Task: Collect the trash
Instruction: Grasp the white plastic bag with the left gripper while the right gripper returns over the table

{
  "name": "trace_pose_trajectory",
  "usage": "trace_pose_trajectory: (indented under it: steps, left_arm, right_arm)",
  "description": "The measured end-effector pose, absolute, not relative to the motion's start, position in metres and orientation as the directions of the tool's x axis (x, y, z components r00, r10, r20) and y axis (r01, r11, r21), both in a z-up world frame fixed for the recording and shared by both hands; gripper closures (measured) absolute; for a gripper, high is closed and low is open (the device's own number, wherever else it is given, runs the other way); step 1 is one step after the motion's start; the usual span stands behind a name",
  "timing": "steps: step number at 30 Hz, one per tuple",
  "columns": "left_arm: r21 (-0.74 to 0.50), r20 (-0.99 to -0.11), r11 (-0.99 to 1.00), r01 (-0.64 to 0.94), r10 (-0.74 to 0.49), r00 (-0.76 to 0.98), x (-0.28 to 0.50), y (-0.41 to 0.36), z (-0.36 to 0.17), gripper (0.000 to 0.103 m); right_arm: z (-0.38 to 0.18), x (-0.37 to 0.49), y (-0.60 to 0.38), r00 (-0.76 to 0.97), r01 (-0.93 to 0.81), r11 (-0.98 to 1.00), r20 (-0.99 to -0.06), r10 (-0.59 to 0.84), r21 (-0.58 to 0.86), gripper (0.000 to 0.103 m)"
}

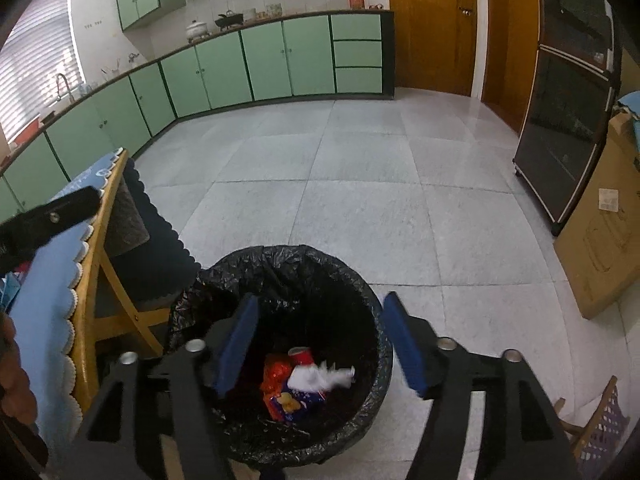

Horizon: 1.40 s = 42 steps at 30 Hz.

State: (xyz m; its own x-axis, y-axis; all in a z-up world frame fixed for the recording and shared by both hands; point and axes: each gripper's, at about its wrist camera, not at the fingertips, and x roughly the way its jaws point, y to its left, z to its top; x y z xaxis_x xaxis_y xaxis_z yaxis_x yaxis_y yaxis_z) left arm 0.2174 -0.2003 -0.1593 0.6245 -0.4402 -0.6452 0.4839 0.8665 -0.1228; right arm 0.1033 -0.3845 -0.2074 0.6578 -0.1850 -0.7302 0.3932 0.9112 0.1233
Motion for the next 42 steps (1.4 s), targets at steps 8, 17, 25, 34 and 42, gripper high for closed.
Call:
trace_pose_trajectory:
  steps: [8, 17, 25, 34, 42]
  left_arm:
    - [-0.05, -0.574, 0.934, 0.353, -0.316, 0.755, 0.192, -0.132, -0.126, 0.022]
    - [0.067, -0.541, 0.996, 0.059, -0.013, 0.841, 0.142, -0.01, -0.112, 0.02]
    - [0.118, -0.53, 0.98, -0.162, 0.2, 0.824, 0.104, 0.076, -0.115, 0.017]
    - [0.09, -0.616, 0.979, -0.183, 0.199, 0.762, 0.094, 0.123, -0.154, 0.017]
    - [0.023, -0.661, 0.981, -0.191, 0.158, 0.733, 0.106, 0.137, -0.175, 0.042]
  right_arm:
    - [-0.163, 0.105, -0.349, 0.744, 0.318, 0.939, -0.648, -0.161, 0.132, 0.019]
    - [-0.122, 0.121, -0.252, 0.837, 0.087, 0.984, -0.547, 0.013, 0.155, 0.008]
    - [-0.122, 0.131, -0.154, 0.833, -0.12, 0.976, -0.517, 0.198, 0.182, 0.008]
    - [-0.136, 0.125, -0.099, 0.808, -0.193, 0.972, -0.54, 0.236, 0.136, 0.008]
    - [-0.137, 0.129, -0.094, 0.805, -0.184, 0.976, -0.553, 0.215, 0.112, 0.008]
